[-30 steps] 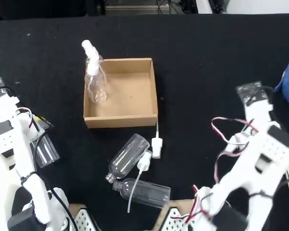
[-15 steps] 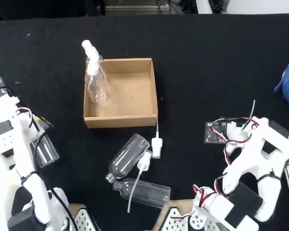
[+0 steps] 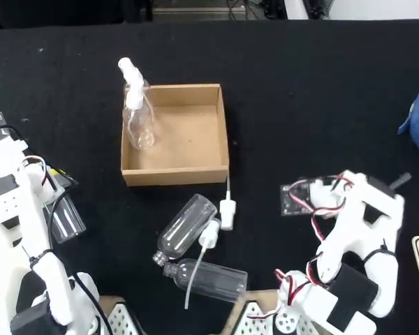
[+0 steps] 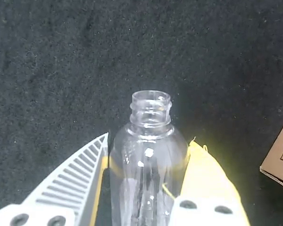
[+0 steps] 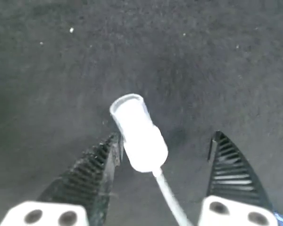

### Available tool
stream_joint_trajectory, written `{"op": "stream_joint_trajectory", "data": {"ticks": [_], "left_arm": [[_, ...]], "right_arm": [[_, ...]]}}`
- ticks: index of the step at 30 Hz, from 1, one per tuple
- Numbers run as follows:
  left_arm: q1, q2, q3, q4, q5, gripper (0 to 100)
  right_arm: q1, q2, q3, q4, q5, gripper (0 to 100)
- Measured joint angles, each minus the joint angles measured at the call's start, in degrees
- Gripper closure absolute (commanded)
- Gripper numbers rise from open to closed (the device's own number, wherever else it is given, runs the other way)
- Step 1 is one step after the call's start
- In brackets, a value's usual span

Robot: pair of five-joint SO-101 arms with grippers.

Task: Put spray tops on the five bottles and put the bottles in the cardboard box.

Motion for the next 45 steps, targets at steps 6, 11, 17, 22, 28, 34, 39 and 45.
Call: {"op": "stream_joint_trajectory", "data": {"ticks": [6,11,17,22,28,34,39,45], "left_arm": [[0.0,0.0,0.0,0.0,0.0,97],[0.0,0.0,0.0,0.0,0.0,97],[0.0,0.0,0.0,0.0,0.0,97],[0.0,0.0,0.0,0.0,0.0,97],[0.0,0.0,0.0,0.0,0.0,97],[0.0,0.0,0.0,0.0,0.0,97],[0.0,0.0,0.0,0.0,0.0,97],[0.0,0.0,0.0,0.0,0.0,97]], "right_arm": [[0.0,0.0,5.4,-7.5,3.2,81.0],[0.0,0.0,5.5,-7.6,-3.9,96.6],[-1.2,0.0,3.9,-7.7,-25.1,98.7],[-4.2,0.0,-2.4,-6.2,-56.3,98.7],[-4.8,3.2,-14.1,14.3,-86.0,94.9],[-5.0,14.8,-21.6,23.0,-97.3,81.0],[-5.1,18.5,-27.3,28.0,-93.8,81.4],[-5.1,17.5,-26.5,30.1,-84.0,81.3]]}}
